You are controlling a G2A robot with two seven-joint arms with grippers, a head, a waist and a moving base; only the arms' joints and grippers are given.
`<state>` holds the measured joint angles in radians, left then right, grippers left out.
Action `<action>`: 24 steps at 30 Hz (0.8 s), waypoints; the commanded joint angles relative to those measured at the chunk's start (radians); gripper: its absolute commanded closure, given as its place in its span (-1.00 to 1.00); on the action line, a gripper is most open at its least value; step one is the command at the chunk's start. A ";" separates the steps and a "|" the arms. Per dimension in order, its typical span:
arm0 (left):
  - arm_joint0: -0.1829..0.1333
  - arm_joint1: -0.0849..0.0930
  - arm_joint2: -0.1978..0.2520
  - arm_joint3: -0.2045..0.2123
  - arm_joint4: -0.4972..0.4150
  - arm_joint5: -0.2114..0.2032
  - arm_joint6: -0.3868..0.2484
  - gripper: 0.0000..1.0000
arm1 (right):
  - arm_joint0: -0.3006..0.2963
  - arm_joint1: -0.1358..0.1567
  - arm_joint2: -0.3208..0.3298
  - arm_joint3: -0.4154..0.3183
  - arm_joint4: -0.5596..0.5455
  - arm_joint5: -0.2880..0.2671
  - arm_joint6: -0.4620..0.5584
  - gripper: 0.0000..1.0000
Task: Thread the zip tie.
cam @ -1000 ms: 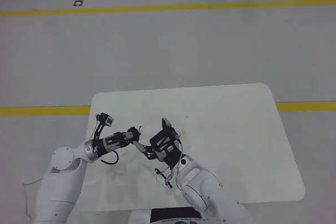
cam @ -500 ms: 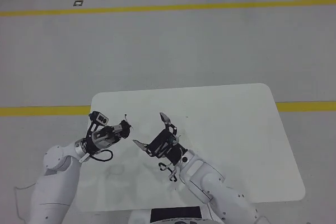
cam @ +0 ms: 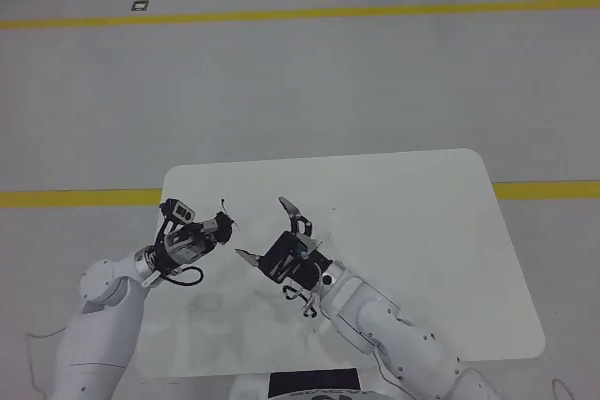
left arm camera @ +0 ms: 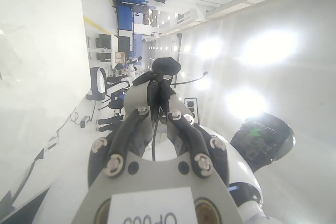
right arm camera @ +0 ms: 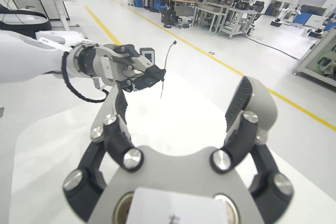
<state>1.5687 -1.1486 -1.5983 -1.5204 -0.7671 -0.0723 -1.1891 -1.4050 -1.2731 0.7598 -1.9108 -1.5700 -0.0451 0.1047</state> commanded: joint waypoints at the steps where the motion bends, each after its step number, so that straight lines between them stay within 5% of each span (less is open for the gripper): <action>1: -0.004 -0.003 0.007 0.017 -0.096 0.054 0.002 1.00 | 0.023 0.013 -0.019 0.001 0.000 0.019 0.015 -1.00; 9: -0.017 -0.002 0.022 0.056 -0.272 0.203 -0.038 1.00 | 0.150 0.093 -0.139 0.020 0.000 0.092 -0.019 -1.00; 13: -0.018 -0.001 0.030 0.058 -0.286 0.210 -0.031 1.00 | 0.275 0.146 -0.263 0.025 0.000 0.161 0.020 -1.00; 21: -0.018 -0.001 0.031 0.058 -0.288 0.211 -0.024 1.00 | 0.275 0.146 -0.263 0.025 0.000 0.161 0.020 -1.00; 24: -0.016 -0.005 0.048 0.065 -0.361 0.264 0.004 1.00 | 0.278 0.146 -0.261 0.037 0.000 0.161 0.003 -1.00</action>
<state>1.5514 -1.1524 -1.5569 -1.4602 -1.0878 0.1615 -1.1905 -1.1289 -1.1272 0.5004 -1.8795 -1.5700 0.1160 0.1154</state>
